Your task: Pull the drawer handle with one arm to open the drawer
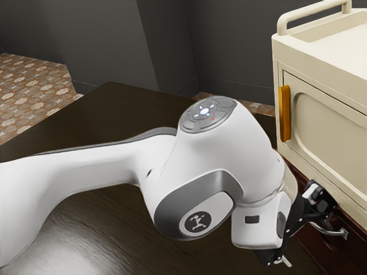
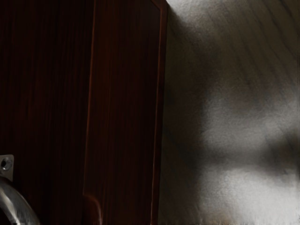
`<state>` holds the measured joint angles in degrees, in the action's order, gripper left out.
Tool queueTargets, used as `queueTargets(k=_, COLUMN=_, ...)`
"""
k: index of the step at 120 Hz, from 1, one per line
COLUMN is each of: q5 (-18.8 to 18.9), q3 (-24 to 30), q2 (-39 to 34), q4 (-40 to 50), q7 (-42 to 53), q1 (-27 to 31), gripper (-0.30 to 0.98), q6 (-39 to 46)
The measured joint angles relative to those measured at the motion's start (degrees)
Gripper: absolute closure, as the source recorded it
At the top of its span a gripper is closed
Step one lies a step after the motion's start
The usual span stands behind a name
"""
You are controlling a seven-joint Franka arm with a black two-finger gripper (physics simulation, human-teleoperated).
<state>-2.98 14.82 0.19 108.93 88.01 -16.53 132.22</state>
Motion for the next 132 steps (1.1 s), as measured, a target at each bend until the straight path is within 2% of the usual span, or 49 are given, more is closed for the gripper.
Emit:
queueTargets(k=35, q5=0.01, q3=-1.52, q2=-0.61, q4=0.67, q7=0.07, q1=-0.49, gripper=0.00, q6=-0.97)
queueTargets(k=81, q5=0.00, q3=-2.40, q2=-1.83, q4=0.77, q7=0.81, q1=-1.33, gripper=0.00, q6=-6.59)
queueTargets(k=132, q5=-0.64, q3=-2.48, q2=-7.93, q4=6.61, q7=2.90, q1=0.06, gripper=0.01, q6=-9.24)
